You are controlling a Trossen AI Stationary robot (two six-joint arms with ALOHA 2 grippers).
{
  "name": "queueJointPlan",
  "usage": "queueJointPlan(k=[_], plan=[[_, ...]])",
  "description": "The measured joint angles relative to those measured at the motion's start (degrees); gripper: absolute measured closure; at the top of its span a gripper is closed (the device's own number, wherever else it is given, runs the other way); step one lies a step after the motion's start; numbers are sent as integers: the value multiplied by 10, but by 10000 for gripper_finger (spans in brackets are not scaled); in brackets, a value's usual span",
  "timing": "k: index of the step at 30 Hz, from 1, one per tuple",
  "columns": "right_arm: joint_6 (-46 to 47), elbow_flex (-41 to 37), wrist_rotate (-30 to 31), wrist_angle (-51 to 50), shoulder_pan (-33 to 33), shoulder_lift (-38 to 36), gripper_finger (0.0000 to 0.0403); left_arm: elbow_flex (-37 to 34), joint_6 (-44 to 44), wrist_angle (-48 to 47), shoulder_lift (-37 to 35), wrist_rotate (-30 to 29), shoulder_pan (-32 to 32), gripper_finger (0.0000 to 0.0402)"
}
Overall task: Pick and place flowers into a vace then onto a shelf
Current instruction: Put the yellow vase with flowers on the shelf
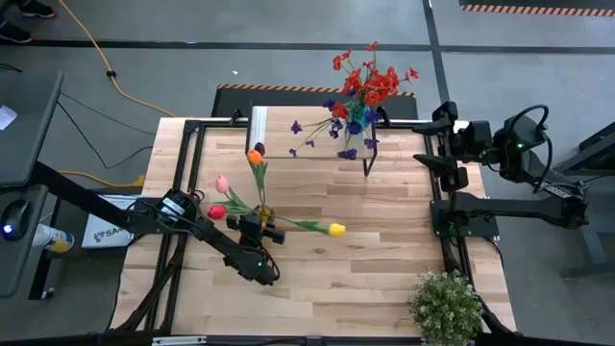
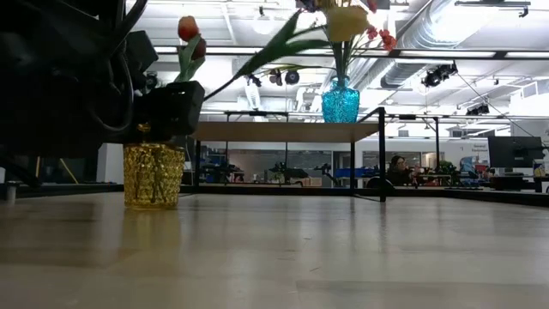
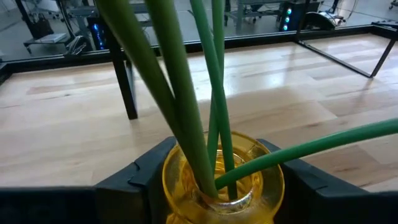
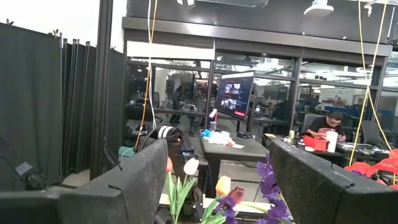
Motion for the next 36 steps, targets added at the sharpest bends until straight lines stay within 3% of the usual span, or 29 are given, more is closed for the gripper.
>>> queueJointPlan(k=[9, 21, 32, 36], plan=[[0, 0, 1, 0, 0, 0, 130, 19, -15, -25, 1, 12, 1, 167], [4, 0, 1, 0, 0, 0, 130, 101, -16, -157, 2, 1, 0, 167], [4, 0, 1, -1, 0, 0, 130, 140, 12, -156, -59, -81, 18, 166], [4, 0, 1, -1, 0, 0, 130, 160, 71, -159, -100, -97, 25, 166]])
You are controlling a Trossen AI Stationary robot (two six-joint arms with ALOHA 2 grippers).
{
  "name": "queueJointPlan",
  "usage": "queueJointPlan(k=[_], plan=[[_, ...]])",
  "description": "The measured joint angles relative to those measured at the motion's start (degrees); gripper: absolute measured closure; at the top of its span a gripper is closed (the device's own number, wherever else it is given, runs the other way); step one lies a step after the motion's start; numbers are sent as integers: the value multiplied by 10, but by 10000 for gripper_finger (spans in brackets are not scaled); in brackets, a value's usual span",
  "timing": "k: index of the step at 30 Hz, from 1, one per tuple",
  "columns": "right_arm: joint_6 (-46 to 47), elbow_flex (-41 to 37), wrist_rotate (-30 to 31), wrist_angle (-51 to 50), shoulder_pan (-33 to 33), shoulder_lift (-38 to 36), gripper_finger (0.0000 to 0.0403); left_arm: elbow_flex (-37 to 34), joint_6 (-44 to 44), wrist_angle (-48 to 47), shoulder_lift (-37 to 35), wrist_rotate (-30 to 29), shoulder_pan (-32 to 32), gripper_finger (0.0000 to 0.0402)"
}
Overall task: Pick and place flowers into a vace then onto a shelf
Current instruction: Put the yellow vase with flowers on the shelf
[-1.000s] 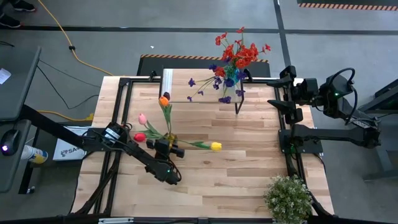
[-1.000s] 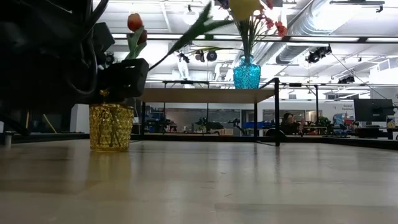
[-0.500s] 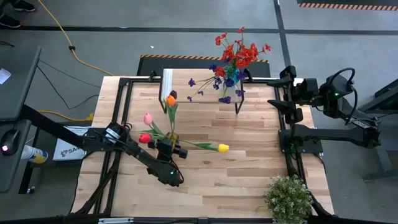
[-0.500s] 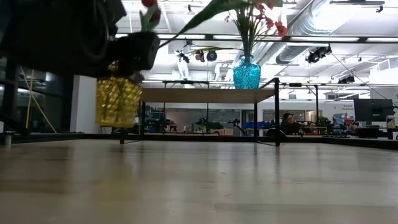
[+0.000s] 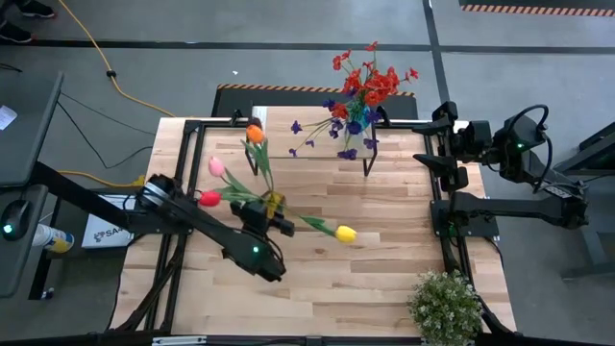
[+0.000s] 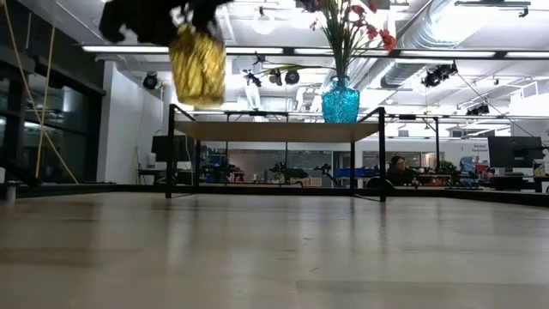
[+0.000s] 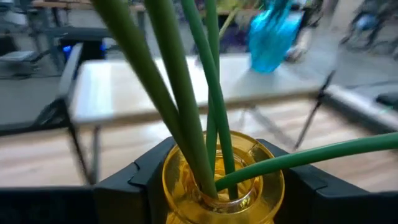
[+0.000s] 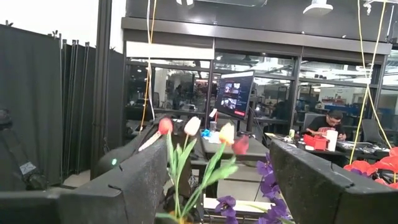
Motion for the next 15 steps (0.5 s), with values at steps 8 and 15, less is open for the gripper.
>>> queueJointPlan(k=[8, 15], plan=[[0, 0, 0, 2, 0, 0, 130, 70, 134, -3, -85, -42, 10, 166], [0, 0, 0, 2, 0, 0, 130, 164, 279, 2, -130, -72, 32, 166]])
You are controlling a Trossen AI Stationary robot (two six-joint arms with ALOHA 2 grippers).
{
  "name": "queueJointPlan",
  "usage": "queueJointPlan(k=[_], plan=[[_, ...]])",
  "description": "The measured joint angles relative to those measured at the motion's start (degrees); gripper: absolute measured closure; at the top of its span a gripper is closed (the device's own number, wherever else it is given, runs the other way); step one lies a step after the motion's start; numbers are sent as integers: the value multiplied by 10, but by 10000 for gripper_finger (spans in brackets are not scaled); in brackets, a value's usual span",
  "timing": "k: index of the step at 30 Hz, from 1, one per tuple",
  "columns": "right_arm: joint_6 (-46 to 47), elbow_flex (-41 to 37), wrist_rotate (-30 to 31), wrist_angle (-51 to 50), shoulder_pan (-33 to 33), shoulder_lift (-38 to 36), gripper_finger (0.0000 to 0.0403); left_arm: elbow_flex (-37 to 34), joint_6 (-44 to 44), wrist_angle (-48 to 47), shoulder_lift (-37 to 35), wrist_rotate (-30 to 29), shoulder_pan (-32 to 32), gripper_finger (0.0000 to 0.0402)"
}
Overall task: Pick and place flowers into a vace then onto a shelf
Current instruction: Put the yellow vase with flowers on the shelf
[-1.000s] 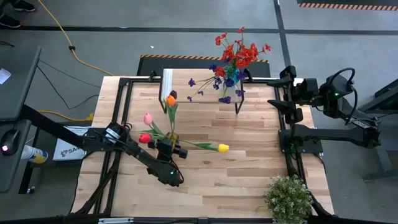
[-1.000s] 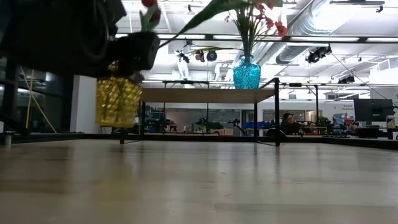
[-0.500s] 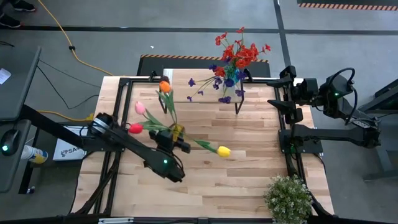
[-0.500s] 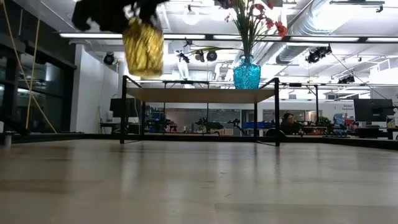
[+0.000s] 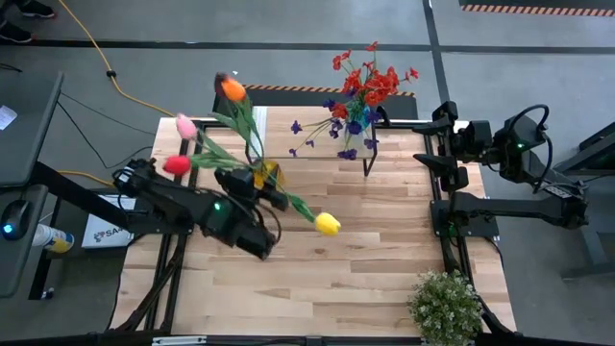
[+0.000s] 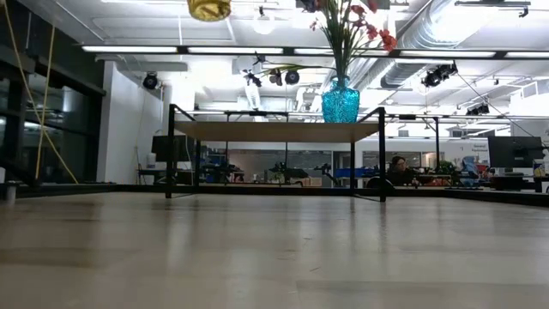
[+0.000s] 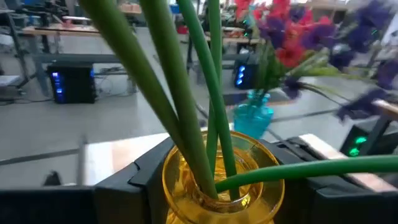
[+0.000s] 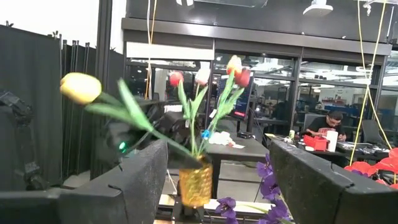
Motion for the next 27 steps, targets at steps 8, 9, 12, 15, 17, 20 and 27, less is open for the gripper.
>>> queueJointPlan(k=[8, 9, 12, 15, 17, 20, 27], plan=[[0, 0, 0, 0, 0, 0, 130, 83, 103, -1, -23, -3, 74, 165], [0, 0, 0, 0, 0, 0, 130, 90, 112, 0, -23, -3, 84, 165], [0, 0, 0, 0, 0, 0, 130, 104, 141, 0, -28, 0, 119, 165], [0, 0, 0, 0, 0, 0, 130, 106, 148, 1, -30, 3, 155, 165], [0, 0, 0, 0, 0, 0, 130, 105, 148, 1, -27, 8, 177, 165], [-3, 0, 0, 0, 0, 0, 130, 105, 146, 1, -28, 9, 208, 165], [-3, 0, 0, -3, 0, 0, 130, 105, 143, 28, -28, 20, 271, 165]])
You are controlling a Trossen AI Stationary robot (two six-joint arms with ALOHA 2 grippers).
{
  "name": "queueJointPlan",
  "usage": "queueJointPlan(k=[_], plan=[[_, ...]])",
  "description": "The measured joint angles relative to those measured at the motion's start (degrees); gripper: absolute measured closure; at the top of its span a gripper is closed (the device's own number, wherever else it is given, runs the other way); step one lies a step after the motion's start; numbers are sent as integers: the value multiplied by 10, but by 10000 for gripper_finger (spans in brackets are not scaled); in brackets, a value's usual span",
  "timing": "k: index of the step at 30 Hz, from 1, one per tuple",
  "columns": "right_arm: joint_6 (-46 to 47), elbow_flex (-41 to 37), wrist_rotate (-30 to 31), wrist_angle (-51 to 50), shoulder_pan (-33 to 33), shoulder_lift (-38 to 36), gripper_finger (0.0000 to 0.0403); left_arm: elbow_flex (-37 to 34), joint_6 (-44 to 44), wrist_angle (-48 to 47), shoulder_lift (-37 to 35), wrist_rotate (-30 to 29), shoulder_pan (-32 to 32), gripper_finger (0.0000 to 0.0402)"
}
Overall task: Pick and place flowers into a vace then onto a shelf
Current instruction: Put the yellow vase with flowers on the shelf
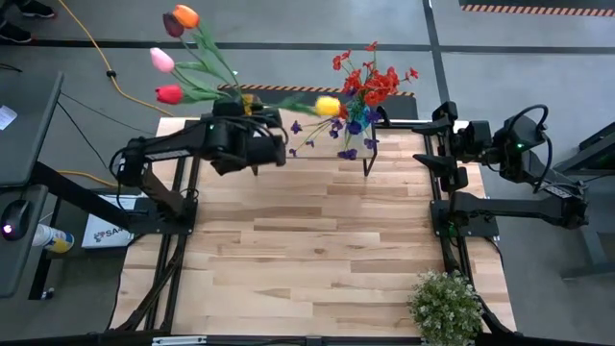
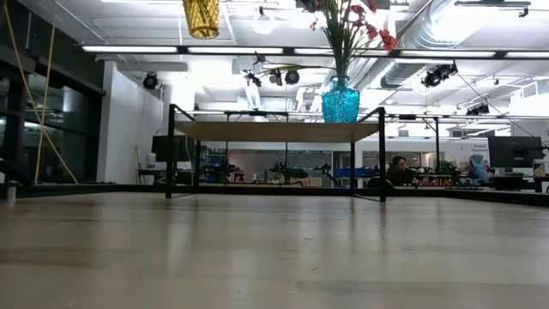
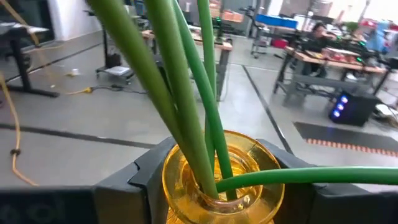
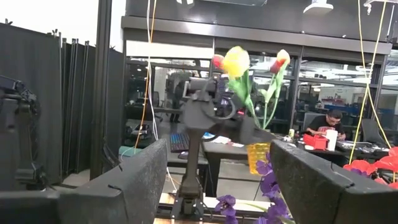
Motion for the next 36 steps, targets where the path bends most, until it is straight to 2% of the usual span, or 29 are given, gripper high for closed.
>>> queueJointPlan(k=[9, 17, 27, 36], plan=[[-1, 0, 0, -6, 0, 0, 130, 0, 44, 77, 0, 19, 72, 165], [-2, 0, 0, -17, 0, 0, 130, 0, 93, 162, 0, 71, 138, 165], [-2, 0, 0, -27, 0, 0, 130, 0, 155, 258, 70, 133, 195, 165], [-16, 0, 0, -70, 0, 0, 130, -1, 155, 258, 111, 186, 236, 165]])
